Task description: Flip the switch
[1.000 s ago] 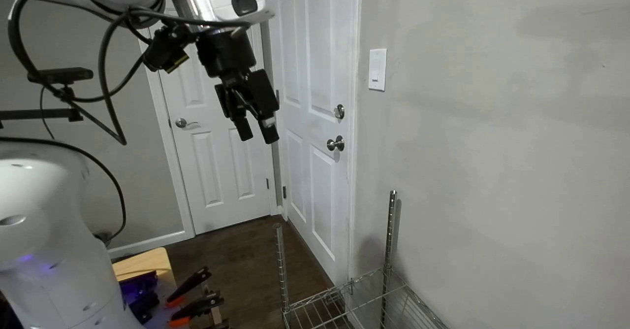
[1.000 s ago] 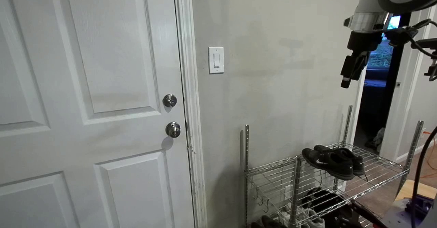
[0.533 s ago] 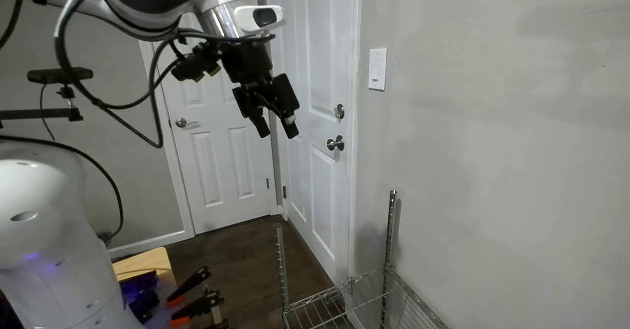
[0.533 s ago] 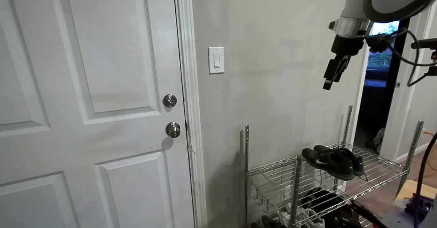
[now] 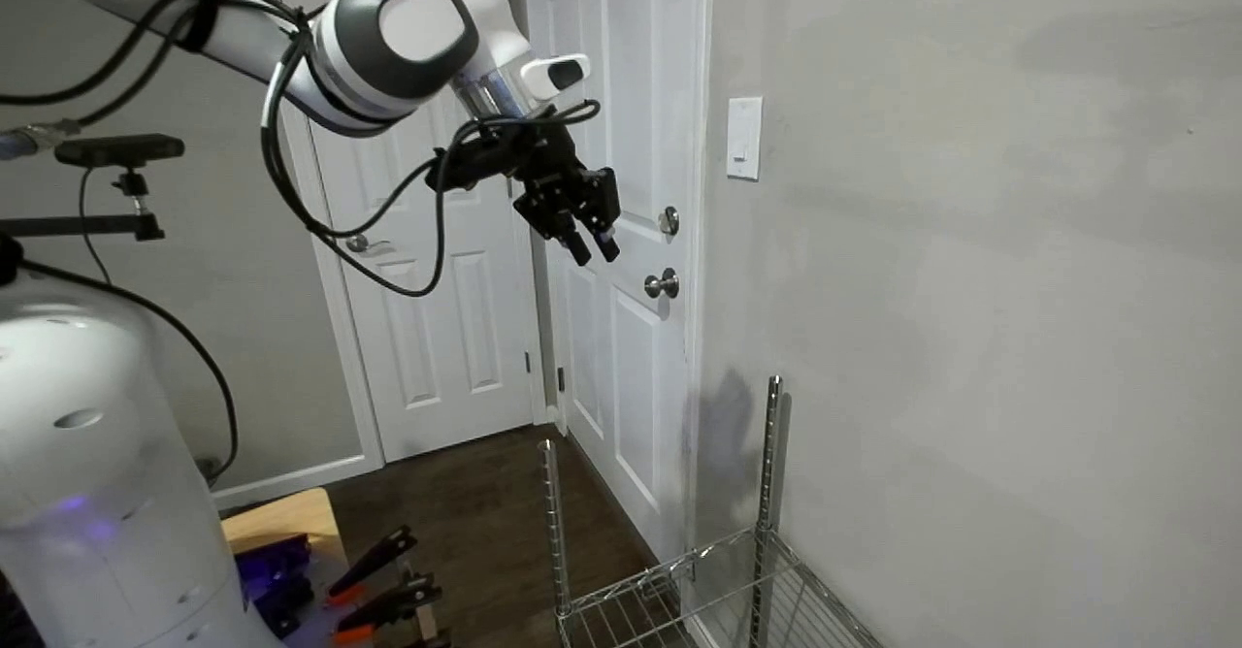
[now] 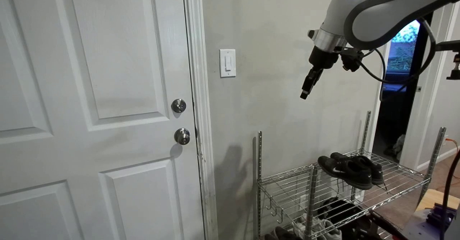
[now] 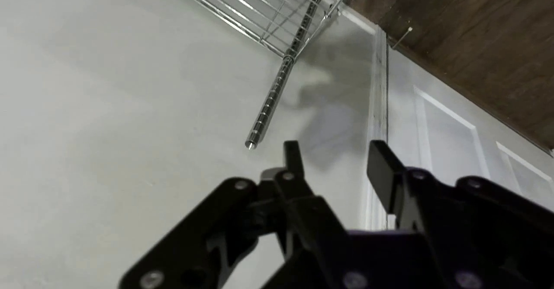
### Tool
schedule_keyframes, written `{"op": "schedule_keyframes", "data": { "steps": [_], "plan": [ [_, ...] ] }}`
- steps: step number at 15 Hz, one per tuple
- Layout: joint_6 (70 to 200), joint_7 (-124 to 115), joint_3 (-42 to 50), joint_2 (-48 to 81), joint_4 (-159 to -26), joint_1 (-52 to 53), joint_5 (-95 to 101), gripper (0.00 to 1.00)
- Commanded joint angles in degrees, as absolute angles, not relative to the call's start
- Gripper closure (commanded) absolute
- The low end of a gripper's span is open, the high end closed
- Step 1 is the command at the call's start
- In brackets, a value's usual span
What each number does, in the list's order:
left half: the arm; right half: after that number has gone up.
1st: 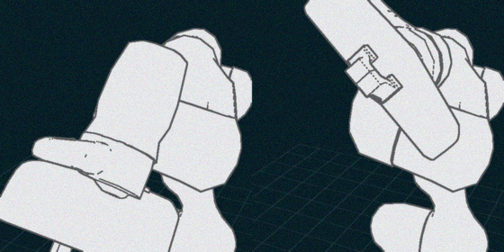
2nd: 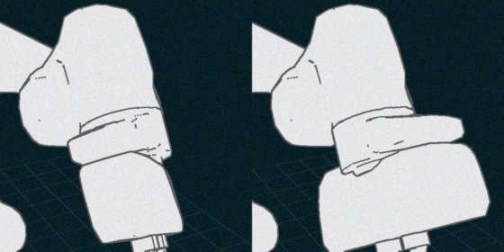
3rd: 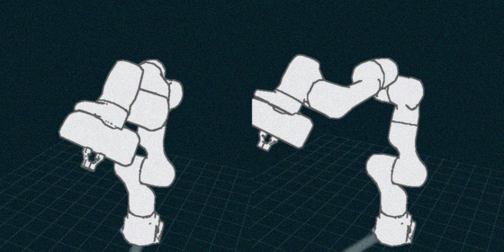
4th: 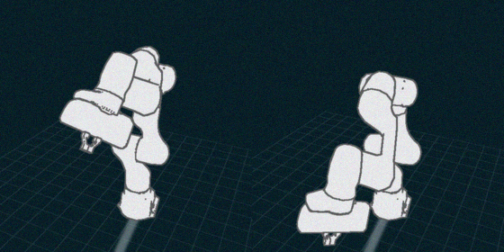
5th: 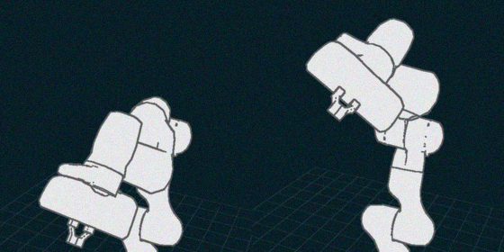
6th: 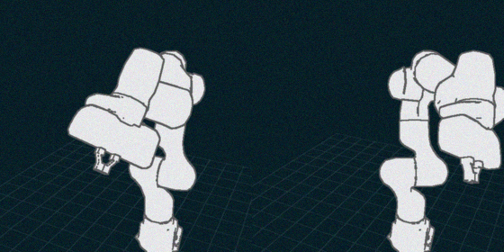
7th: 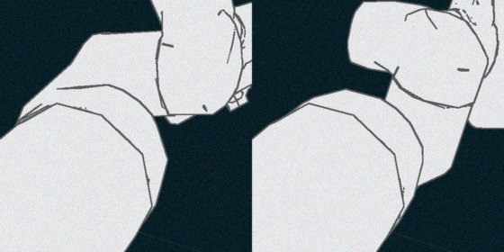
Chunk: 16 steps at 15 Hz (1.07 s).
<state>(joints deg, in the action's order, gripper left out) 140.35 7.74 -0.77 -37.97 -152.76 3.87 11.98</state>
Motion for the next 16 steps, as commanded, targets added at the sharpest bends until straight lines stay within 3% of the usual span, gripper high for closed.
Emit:
{"op": "schedule_keyframes", "data": {
  "steps": [1, 2, 7, 9, 16],
  "plan": [
    [147.75, 6.65, -2.64, -32.57, -150.61, 1.68, 14.12, 0.85],
    [149.31, 6.62, -2.82, -31.43, -150.26, 1.2, 14.39, 0.93],
    [158.49, 5.41, -5.81, -25.88, -147.36, -2.8, 19.15, 1.0],
    [161.15, 3.82, -8.21, -22.96, -144.72, -5.09, 22.52, 0.95],
    [167.09, -5.76, -16.36, -16.19, -136.36, -13.36, 34.75, 0.96]
  ]
}}
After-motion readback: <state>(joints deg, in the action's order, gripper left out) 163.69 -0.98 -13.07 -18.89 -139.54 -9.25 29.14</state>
